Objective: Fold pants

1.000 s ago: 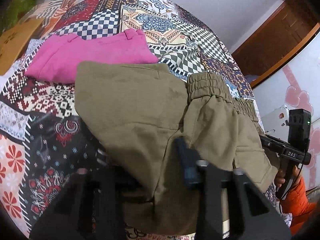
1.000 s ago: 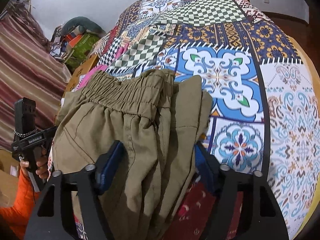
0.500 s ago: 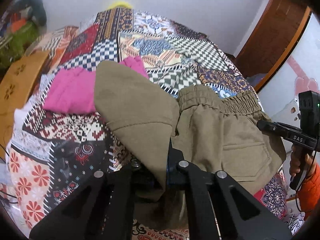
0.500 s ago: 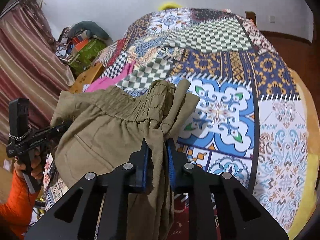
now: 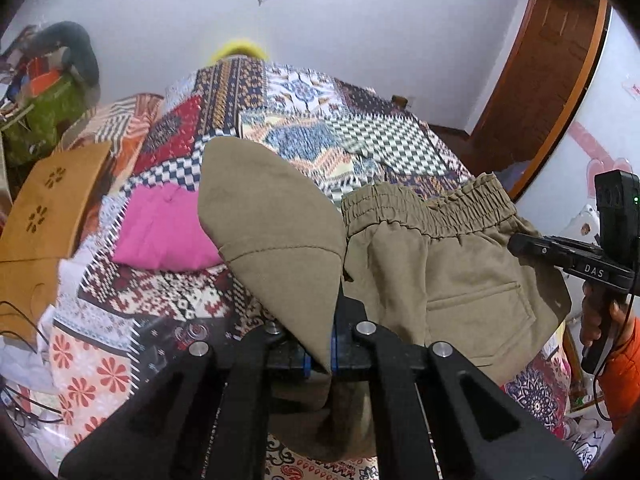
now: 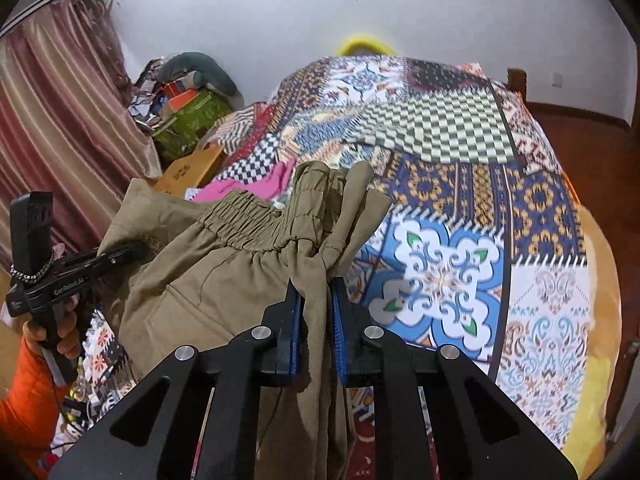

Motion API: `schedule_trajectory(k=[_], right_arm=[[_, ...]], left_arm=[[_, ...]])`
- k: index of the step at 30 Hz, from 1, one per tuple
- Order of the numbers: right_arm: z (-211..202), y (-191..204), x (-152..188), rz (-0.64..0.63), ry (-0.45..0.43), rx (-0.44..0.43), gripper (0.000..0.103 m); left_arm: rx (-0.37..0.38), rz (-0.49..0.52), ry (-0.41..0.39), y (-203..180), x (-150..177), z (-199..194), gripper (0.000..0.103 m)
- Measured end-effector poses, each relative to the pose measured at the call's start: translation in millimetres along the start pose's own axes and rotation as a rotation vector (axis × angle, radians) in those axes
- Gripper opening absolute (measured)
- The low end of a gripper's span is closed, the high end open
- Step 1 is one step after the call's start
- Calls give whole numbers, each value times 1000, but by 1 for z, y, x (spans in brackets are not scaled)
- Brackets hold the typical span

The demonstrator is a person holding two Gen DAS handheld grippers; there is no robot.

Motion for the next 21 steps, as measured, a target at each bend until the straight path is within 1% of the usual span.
schedule_trajectory(k=[7, 12, 18, 21], right_arm=[[1, 20, -27, -48, -45, -15, 12], [7, 39, -51, -83, -78, -32, 12], [21, 60, -80, -87, -112, -50, 12], [30, 69, -96, -93, -129, -56, 12]], left_arm=[[-34, 0, -60, 15, -27, -20, 5], [-53, -11, -100, 35, -49, -34, 5], [-78, -32, -129, 64, -78, -37, 5], [-103, -33, -136, 80, -92, -35, 5]])
Point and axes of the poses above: each gripper's, at about its wrist camera, not at the fingertips, and z roughly the way its jaws point, y to its left, x to its underside, the point moved 10 cm from there along z, roughly the way its jaws point, and after that the axes turned 11 degrees about x, right-handed, at the moved point
